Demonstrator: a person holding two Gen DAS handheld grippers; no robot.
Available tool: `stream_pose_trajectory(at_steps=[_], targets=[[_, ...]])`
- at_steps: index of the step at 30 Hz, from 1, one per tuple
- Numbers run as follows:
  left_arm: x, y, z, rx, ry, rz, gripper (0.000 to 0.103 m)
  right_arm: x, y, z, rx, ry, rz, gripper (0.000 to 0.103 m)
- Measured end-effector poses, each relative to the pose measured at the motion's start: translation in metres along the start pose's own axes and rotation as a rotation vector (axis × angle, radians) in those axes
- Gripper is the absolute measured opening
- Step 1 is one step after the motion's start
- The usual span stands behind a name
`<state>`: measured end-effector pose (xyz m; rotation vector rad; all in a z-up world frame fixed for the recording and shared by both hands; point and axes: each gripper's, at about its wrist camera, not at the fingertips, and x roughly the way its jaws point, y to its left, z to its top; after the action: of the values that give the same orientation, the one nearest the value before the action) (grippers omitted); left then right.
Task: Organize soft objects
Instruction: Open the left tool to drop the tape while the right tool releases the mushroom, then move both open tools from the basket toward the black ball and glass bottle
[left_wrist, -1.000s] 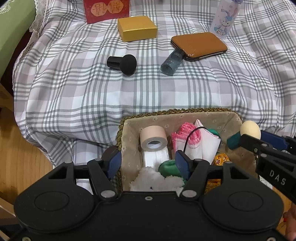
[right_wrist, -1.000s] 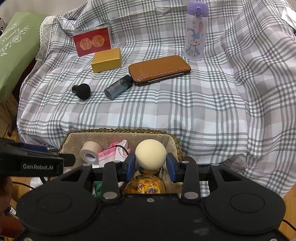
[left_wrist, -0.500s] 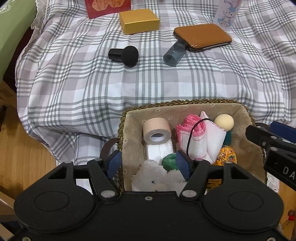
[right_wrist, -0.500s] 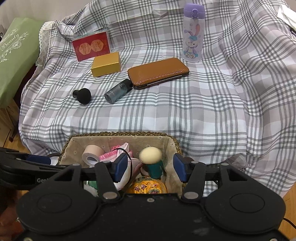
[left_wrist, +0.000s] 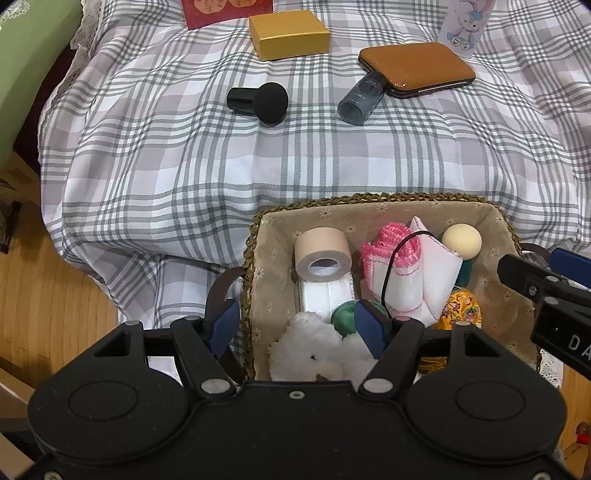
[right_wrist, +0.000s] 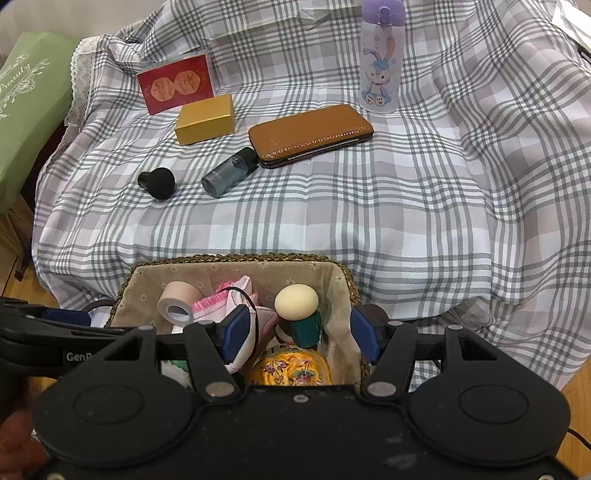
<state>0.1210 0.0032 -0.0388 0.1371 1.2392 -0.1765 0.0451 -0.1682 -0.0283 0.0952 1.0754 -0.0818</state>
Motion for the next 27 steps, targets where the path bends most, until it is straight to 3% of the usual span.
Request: stream_pose_trajectory(at_steps=[16,27], targets=[[0.004,0.0,-0.001,-0.002,0.036,0.006,0.066,0.003,-0.002,0.003,0.022,0.015,-0.006,0.066],[-0.007,0.001,0.008,0.002,-0.023,0.029,0.066,0.003,-0.005,0.018,0.002,-0.038,-0.008,0.069]])
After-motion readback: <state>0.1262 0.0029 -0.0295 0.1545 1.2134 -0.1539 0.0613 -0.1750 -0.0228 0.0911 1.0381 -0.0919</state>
